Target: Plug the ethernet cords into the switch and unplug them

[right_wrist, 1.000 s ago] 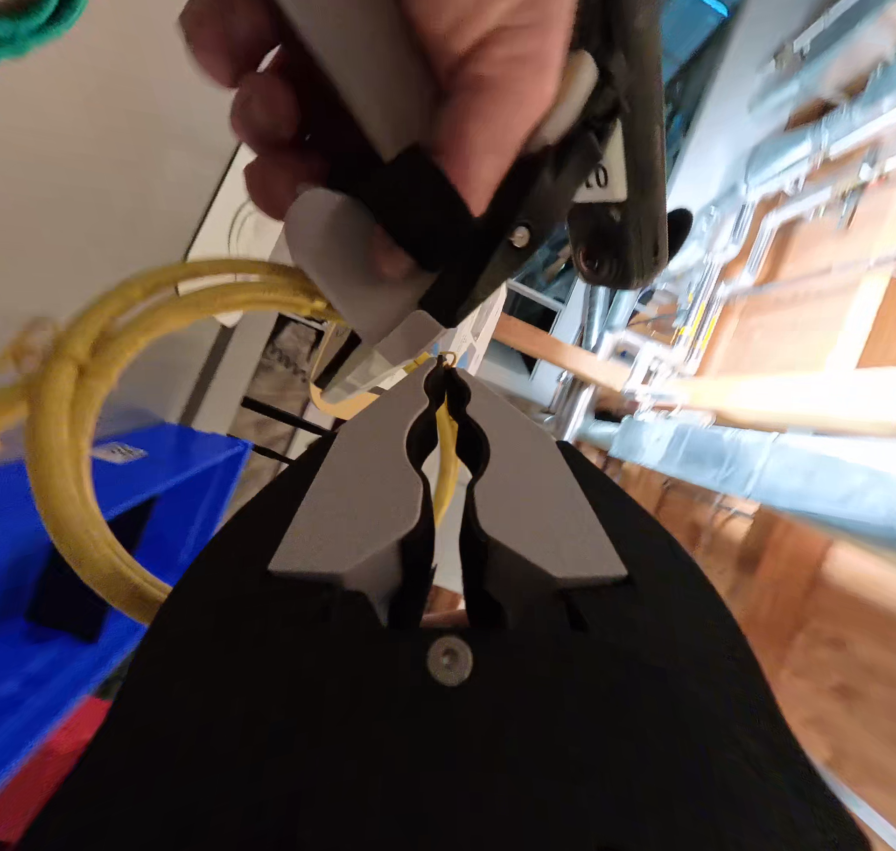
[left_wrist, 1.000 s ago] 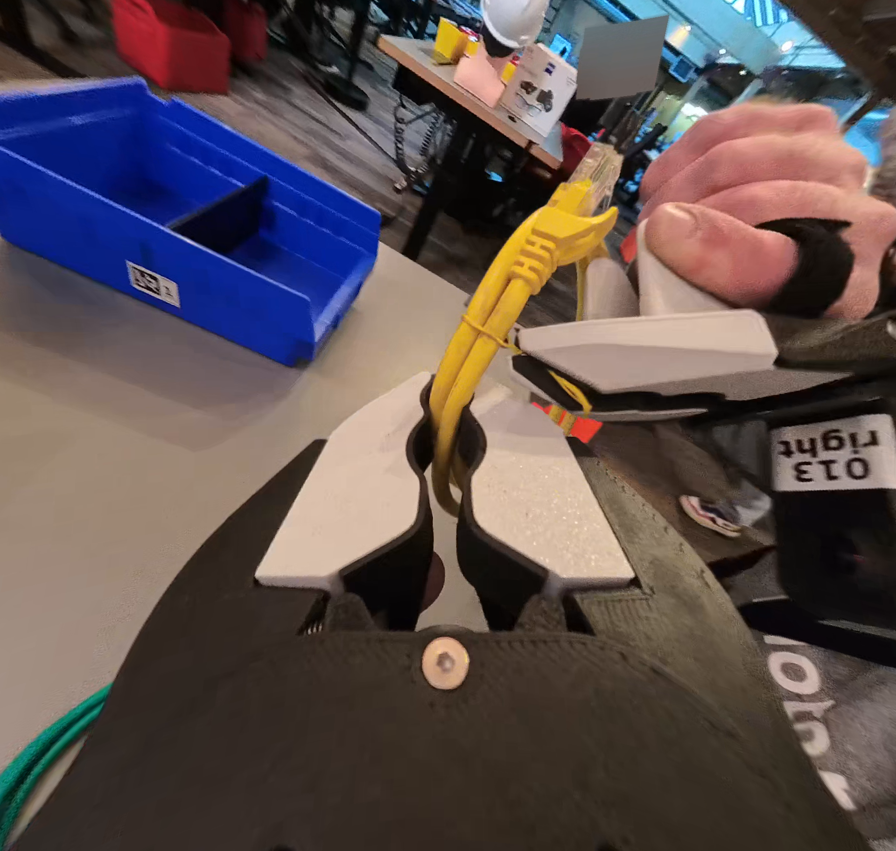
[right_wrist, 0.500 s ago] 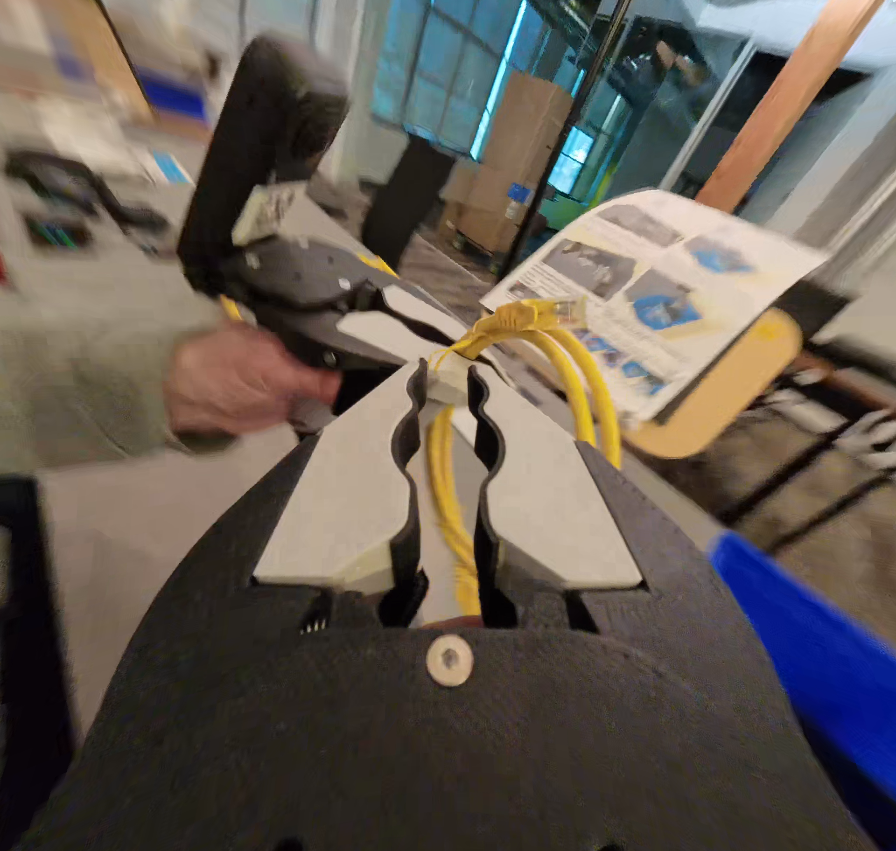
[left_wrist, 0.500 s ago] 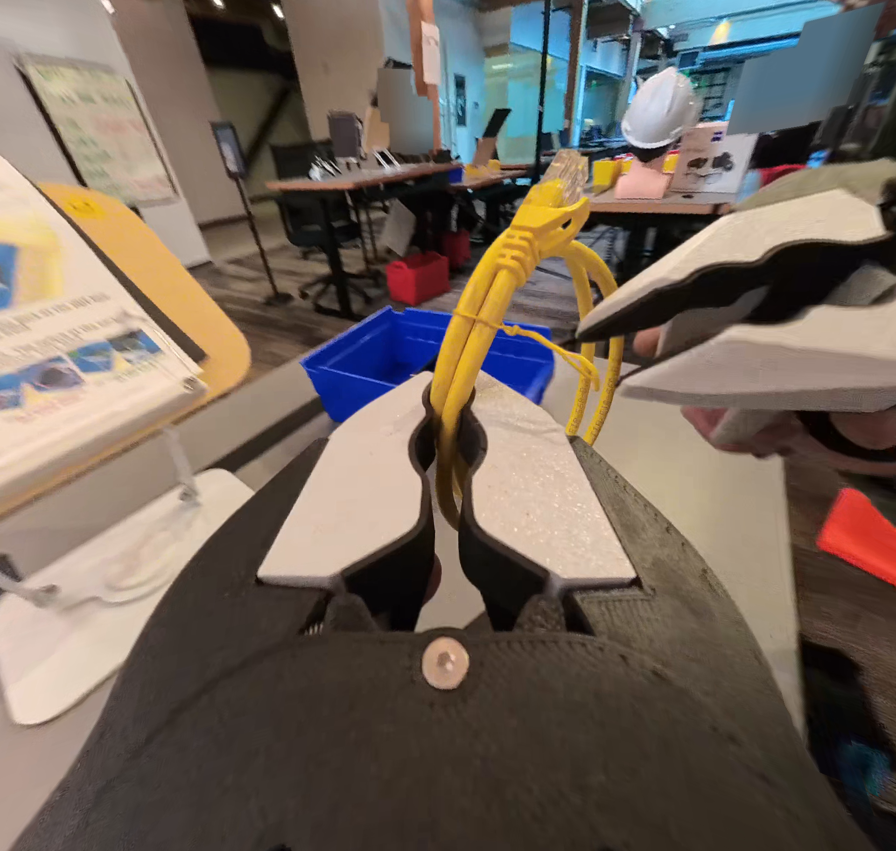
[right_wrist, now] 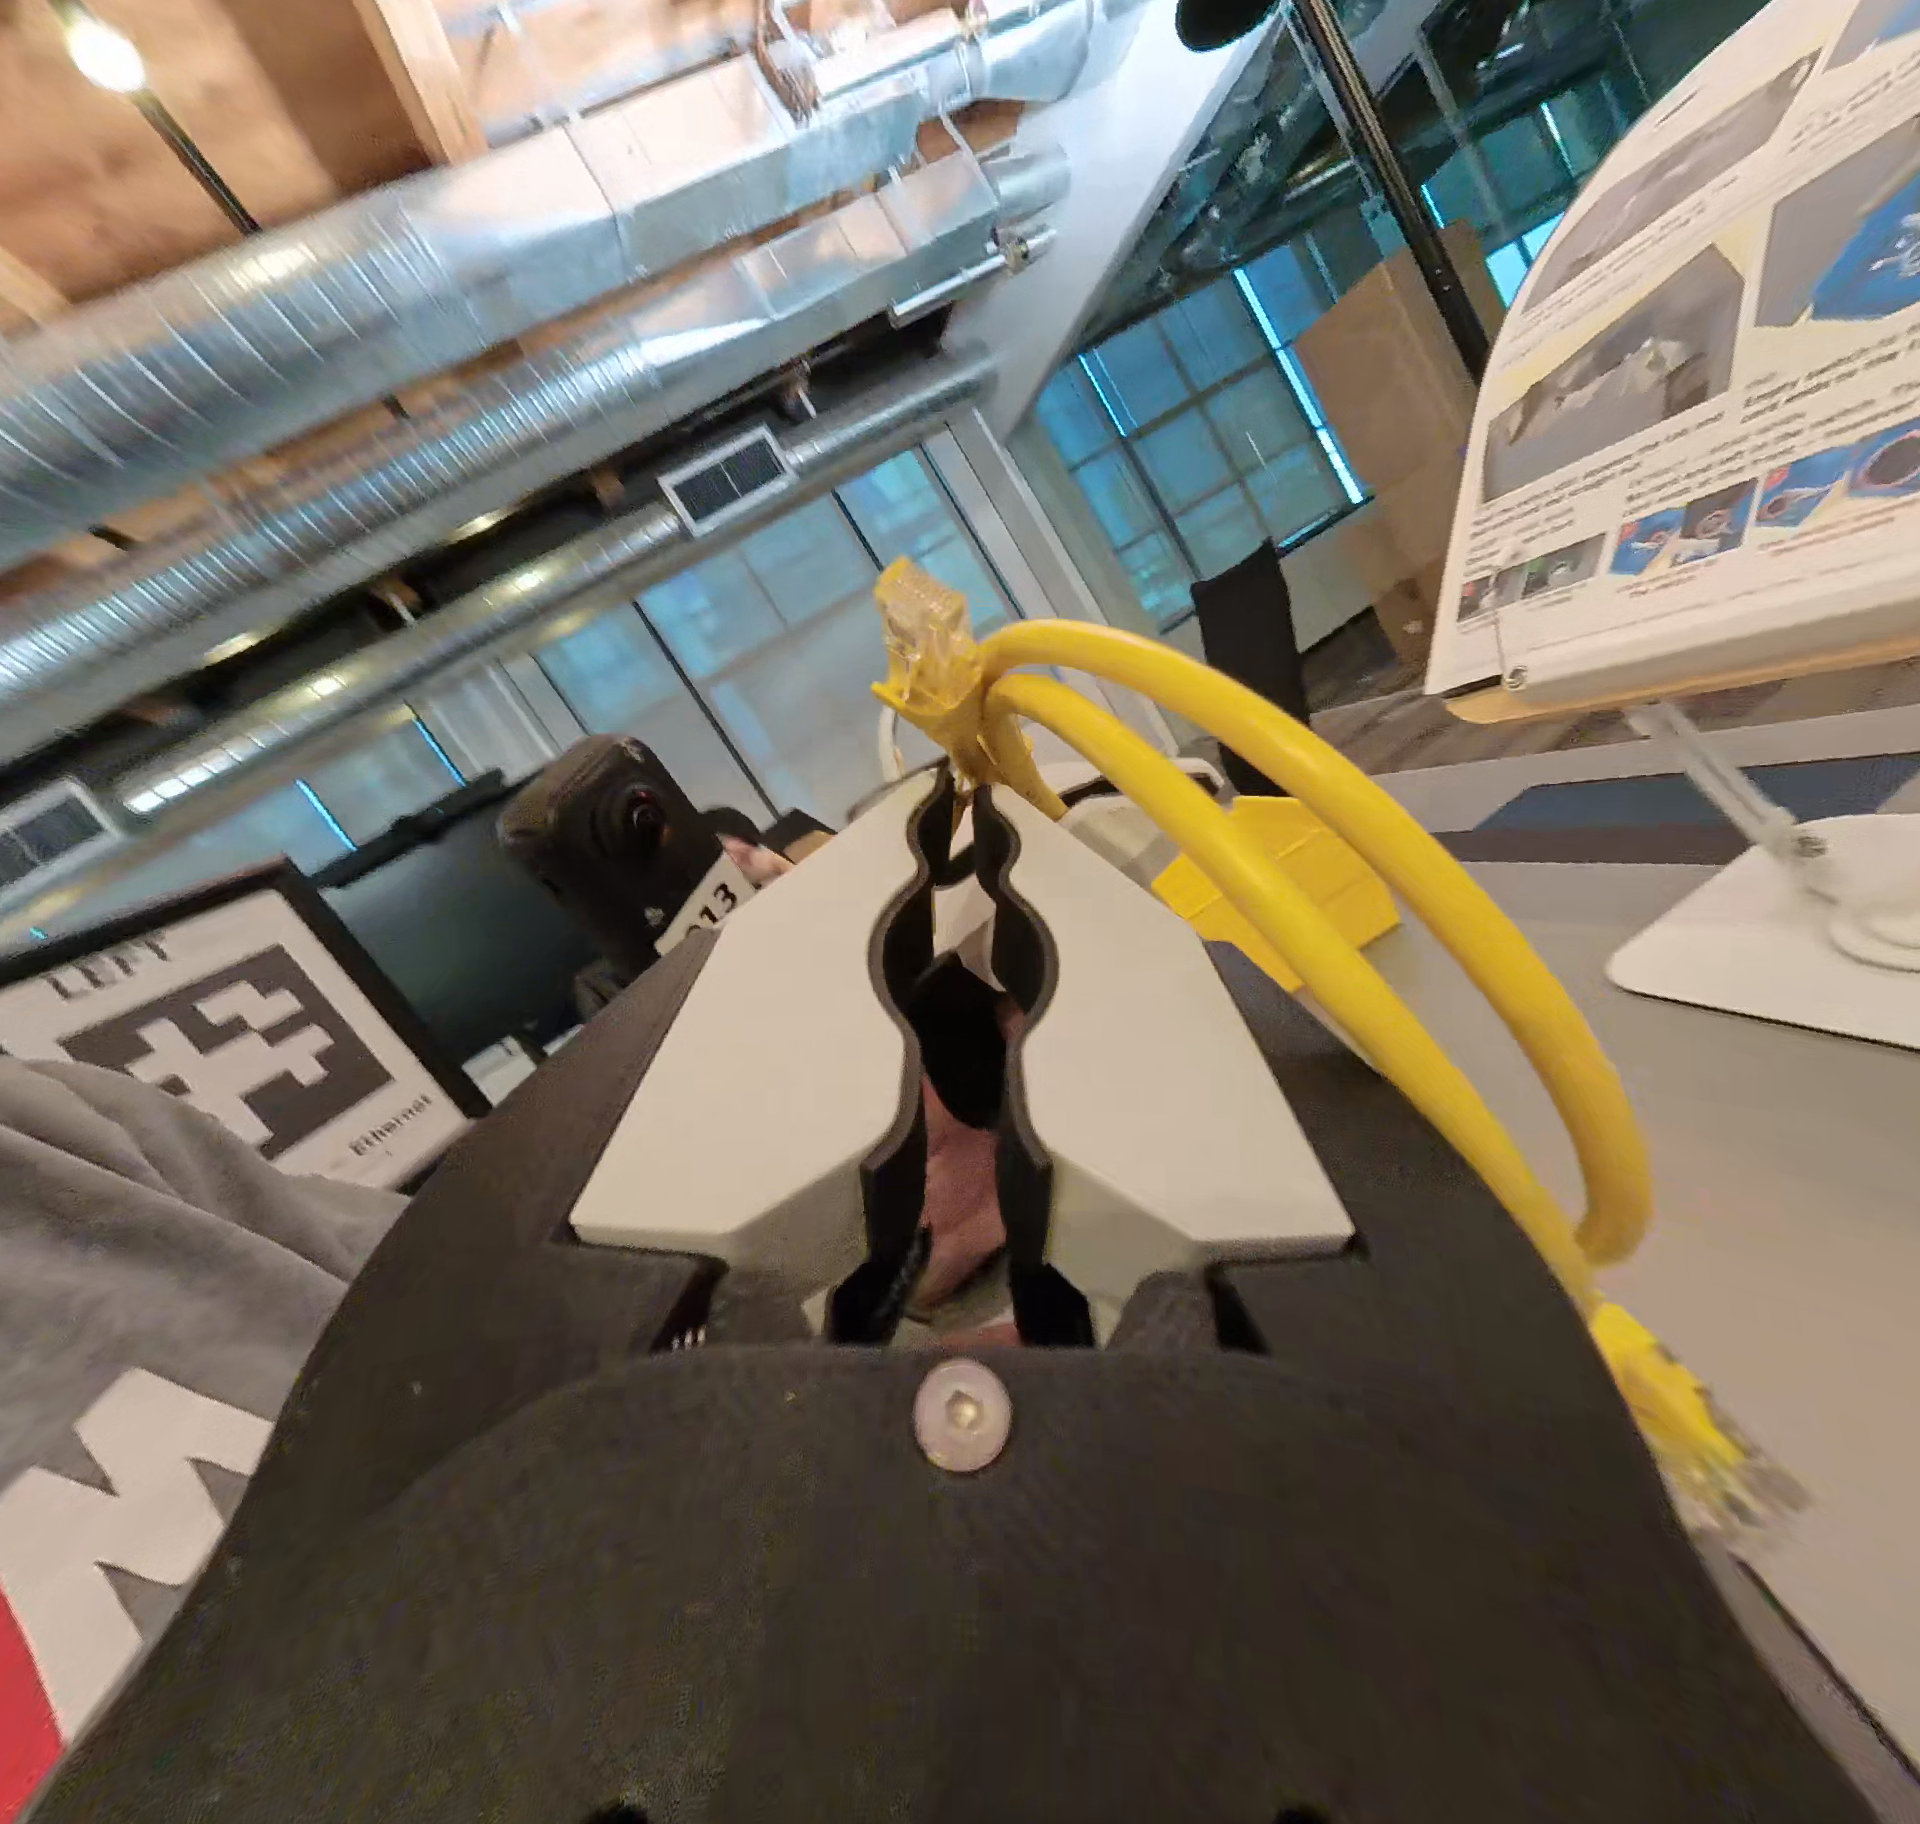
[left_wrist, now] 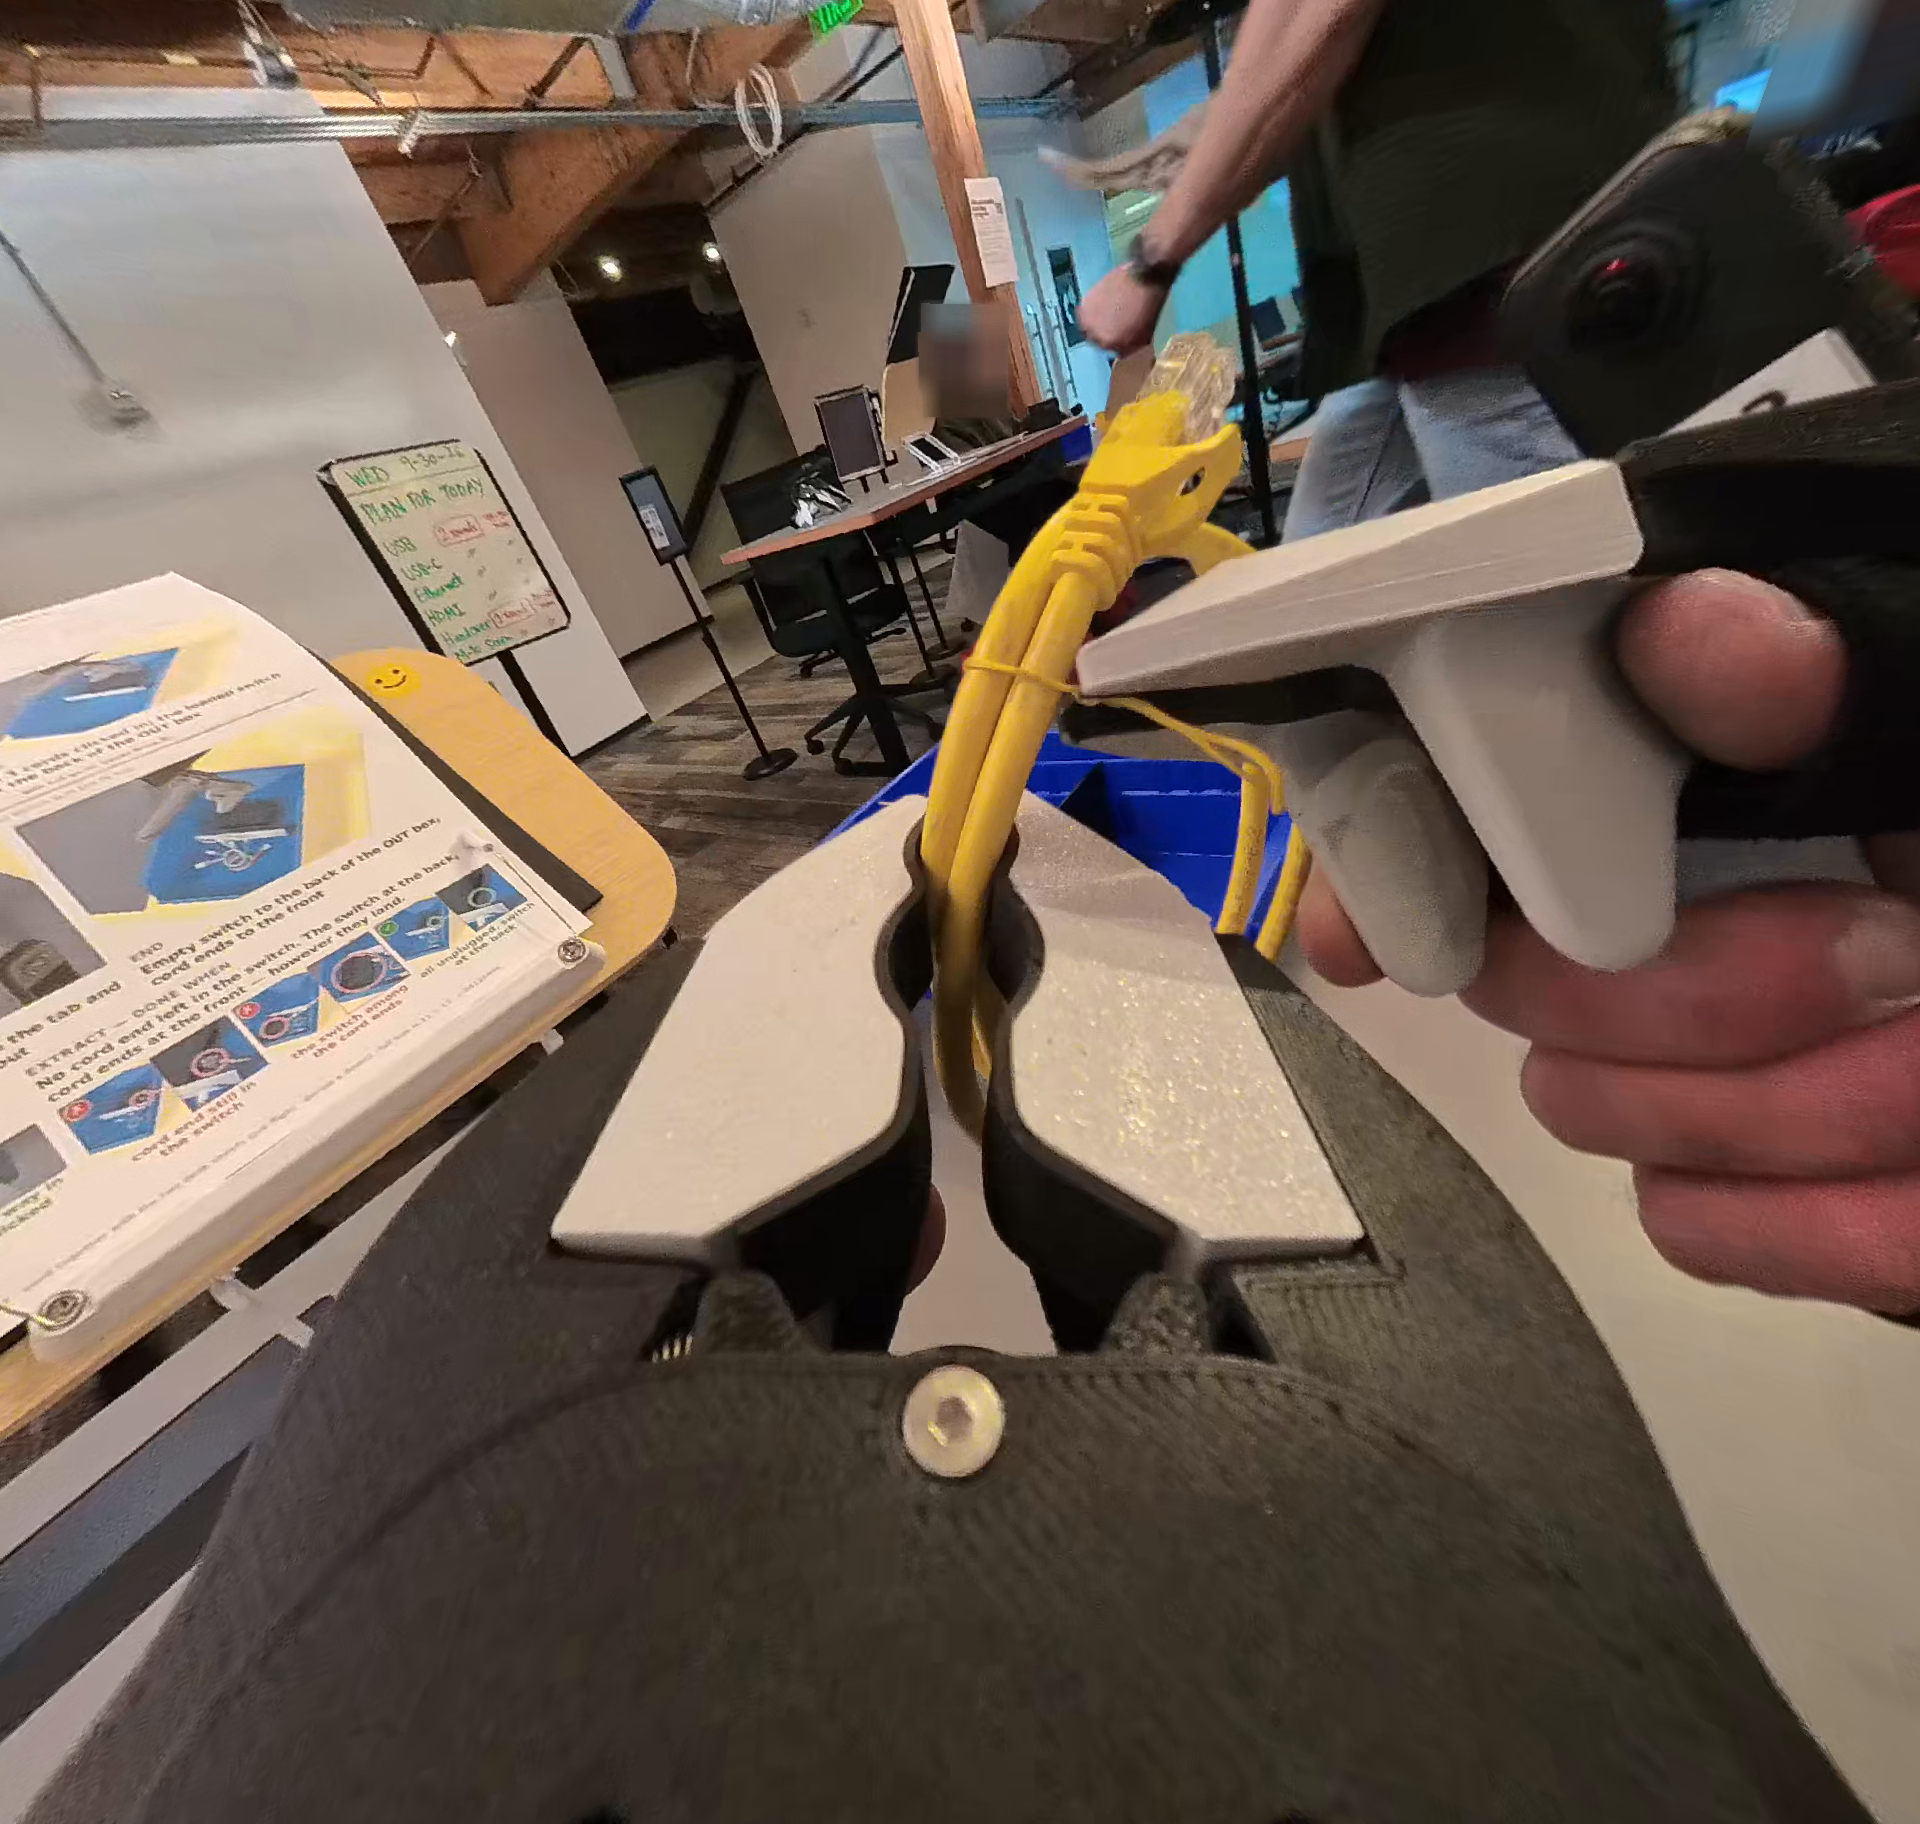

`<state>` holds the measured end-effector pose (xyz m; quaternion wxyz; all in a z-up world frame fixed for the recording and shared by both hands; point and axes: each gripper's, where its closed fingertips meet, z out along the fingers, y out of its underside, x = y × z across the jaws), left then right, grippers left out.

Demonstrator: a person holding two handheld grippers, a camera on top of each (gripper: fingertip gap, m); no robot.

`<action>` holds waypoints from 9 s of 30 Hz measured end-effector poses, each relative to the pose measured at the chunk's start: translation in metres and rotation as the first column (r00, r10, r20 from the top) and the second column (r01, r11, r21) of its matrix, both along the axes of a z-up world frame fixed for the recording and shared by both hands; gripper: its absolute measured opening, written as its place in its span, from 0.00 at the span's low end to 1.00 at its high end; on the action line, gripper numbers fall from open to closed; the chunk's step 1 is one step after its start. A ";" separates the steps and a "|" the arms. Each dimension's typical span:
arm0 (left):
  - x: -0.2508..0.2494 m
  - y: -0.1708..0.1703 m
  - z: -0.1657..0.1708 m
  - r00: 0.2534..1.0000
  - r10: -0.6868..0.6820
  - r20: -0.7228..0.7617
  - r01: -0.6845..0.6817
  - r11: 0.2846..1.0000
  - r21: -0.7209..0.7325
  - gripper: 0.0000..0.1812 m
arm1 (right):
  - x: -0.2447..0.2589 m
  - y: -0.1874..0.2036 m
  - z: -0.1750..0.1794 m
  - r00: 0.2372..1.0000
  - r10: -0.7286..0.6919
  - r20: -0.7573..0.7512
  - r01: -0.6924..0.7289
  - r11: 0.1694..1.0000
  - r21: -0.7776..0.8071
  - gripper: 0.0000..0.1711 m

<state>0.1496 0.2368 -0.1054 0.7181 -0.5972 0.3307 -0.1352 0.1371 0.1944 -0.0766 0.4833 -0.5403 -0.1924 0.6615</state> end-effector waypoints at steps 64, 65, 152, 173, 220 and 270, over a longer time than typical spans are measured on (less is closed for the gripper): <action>0.021 0.018 -0.068 0.974 -0.228 0.015 0.191 0.775 -0.602 0.03 | 0.007 0.028 -0.044 0.294 -0.956 -0.016 -0.848 -0.268 0.457 0.00; 0.021 0.020 -0.065 0.976 -0.213 0.046 0.198 0.777 -0.598 0.03 | 0.008 0.028 -0.042 0.297 -0.955 -0.016 -0.832 -0.267 0.487 0.00; -0.135 0.048 0.065 0.949 -0.122 0.289 0.210 0.932 -0.295 0.02 | -0.130 -0.029 -0.181 0.506 -0.666 0.548 -0.453 0.336 0.826 0.19; -0.130 0.013 -0.047 0.838 -0.529 -0.135 0.331 0.688 -0.646 0.02 | -0.045 -0.002 -0.044 0.654 -0.592 0.472 -0.317 0.351 0.881 0.19; -0.122 0.000 -0.018 0.915 -0.364 -0.172 0.289 0.891 -0.350 0.49 | -0.066 0.033 -0.071 0.875 0.020 0.484 -0.338 0.740 0.582 0.05; -0.073 -0.032 -0.041 0.843 -0.507 0.180 0.537 0.818 -0.208 0.09 | -0.073 0.012 -0.074 0.765 0.327 0.555 -0.586 0.712 0.387 0.05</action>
